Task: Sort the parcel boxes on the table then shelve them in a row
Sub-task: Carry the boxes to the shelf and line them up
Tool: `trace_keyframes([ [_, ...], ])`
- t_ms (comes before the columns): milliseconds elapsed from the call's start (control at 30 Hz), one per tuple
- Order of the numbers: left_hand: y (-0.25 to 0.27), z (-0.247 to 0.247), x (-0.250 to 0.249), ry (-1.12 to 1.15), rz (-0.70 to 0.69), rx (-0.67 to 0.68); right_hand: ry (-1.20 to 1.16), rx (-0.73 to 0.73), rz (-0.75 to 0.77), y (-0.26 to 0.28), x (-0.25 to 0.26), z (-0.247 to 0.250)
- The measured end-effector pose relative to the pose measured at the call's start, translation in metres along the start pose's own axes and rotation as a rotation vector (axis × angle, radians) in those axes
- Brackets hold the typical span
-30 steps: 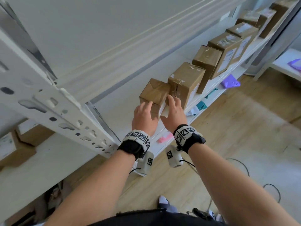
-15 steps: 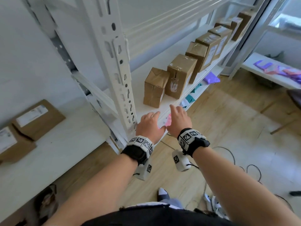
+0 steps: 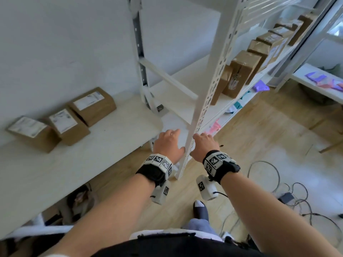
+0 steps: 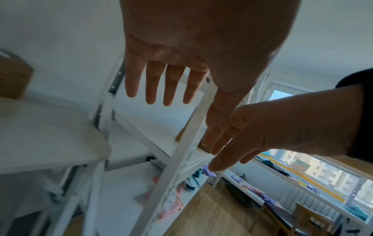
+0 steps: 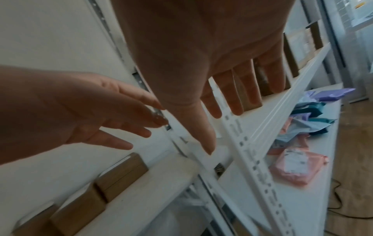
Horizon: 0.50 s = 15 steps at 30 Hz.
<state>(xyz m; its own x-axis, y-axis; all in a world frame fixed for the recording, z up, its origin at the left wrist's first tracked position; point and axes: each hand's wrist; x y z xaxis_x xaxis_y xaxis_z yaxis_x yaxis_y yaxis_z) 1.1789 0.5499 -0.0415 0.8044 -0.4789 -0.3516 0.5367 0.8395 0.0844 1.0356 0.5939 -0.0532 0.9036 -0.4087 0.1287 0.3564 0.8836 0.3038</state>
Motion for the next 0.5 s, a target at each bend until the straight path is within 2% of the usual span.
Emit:
trace_keyframes([
  [233,0.03,0.036,0.092,-0.004,0.197,-0.074,-0.018,-0.05,0.206,-0.001,0.106,0.003],
  [500,0.018,0.074,0.179,0.018,0.441,-0.174,0.0,-0.091,0.414,-0.055,0.209,0.018],
])
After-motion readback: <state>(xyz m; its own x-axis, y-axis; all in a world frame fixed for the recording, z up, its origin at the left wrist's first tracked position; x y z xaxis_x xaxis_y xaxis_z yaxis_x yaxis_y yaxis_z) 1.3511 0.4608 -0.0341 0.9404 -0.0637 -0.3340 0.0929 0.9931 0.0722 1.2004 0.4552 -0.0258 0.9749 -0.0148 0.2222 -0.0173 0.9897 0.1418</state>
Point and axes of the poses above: each hand's wrist, its own y-axis away from the middle knuckle, its own z-axis out of the back of the hand, x = y × z, and after that the axes turned 2 degrees about -y, right-handed
